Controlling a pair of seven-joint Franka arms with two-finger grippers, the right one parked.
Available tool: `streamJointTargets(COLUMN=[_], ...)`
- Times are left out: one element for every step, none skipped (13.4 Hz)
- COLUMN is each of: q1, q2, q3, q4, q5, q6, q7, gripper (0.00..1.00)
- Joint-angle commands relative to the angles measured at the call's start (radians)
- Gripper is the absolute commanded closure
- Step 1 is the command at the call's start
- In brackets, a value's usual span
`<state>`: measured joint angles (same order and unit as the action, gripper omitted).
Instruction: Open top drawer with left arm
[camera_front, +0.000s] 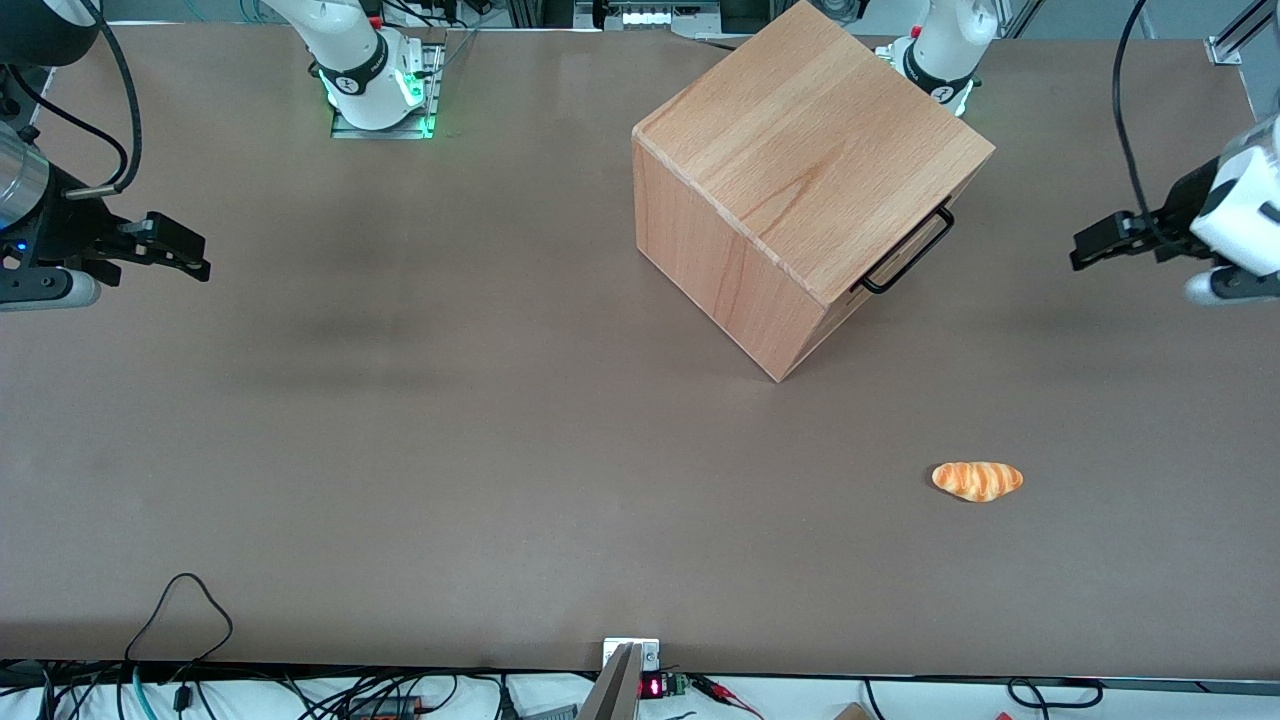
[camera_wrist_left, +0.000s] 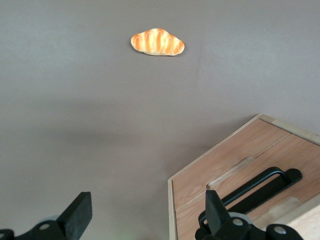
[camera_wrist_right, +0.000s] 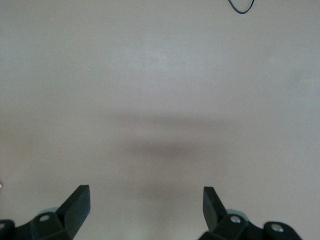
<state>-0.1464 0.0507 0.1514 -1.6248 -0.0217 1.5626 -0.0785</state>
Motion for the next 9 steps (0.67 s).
streamJointTargets(q1=[-0.001,-0.001,-0.001,-0.001,-0.002,-0.002,-0.002,-0.002,-0.002], q2=[-0.009,-0.009,-0.011,-0.012,-0.014,-0.014,-0.014,-0.015,-0.017], q3=[0.0,-0.001,-0.003,-0.004,-0.006,-0.021,-0.033,-0.044,-0.062], q4=[-0.087,-0.113,-0.138,-0.168,-0.191,-0.21,-0.228,-0.243,-0.263], q5=[-0.018,-0.027,-0.041,-0.058,-0.07,-0.076,-0.077,-0.077,-0.078], q6=[0.065,0.07,0.089,0.117,0.125,0.129,0.131,0.137,0.146], q7=[0.144,0.196,0.227,0.239,0.264,0.296,0.307,0.31,0.318], gripper=[0.0,0.0,0.0,0.0,0.0,0.0,0.0,0.0,0.0])
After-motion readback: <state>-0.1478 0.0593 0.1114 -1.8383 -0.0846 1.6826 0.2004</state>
